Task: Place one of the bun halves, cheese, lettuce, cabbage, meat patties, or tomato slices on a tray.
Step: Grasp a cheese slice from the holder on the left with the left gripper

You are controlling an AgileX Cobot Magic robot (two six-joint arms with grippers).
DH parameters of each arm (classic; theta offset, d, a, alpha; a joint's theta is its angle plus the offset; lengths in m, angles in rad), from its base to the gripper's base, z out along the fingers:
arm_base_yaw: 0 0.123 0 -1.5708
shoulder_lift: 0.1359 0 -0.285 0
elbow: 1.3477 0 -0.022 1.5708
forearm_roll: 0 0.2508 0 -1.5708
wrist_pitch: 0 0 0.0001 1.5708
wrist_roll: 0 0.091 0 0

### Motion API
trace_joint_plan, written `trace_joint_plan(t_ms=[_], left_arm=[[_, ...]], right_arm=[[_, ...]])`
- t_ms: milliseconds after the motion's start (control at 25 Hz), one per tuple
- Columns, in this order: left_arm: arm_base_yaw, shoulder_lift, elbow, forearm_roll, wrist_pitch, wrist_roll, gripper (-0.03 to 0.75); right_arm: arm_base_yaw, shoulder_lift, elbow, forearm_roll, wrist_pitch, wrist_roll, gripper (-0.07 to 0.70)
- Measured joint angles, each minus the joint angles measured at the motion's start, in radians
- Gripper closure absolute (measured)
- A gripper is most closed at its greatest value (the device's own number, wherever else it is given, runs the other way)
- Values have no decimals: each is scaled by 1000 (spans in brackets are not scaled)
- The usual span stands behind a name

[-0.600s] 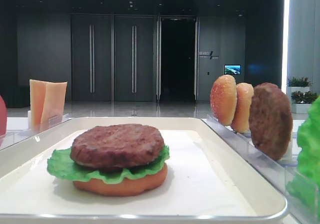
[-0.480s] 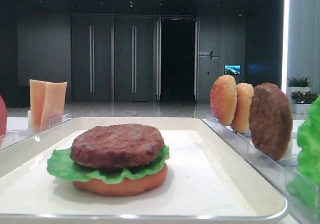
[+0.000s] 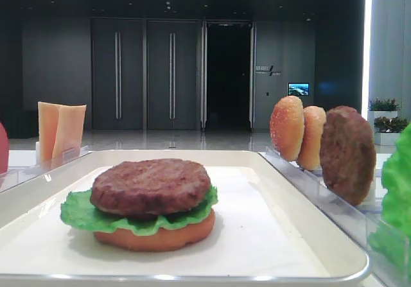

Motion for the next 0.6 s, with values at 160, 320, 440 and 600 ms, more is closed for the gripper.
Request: trace_joint_plan(t_ms=[160, 320, 440, 600], left_arm=[[0, 0, 0, -1, 0, 0, 236], [0, 16, 0, -1, 3, -1, 237], [0, 68, -12, -2, 15, -1, 238], [0, 163, -49, -2, 36, -1, 239]], right_arm=[[0, 0, 0, 0, 0, 0, 171], [0, 0, 0, 0, 0, 0, 171], [0, 0, 0, 0, 0, 0, 171], [0, 0, 0, 0, 0, 0, 171]])
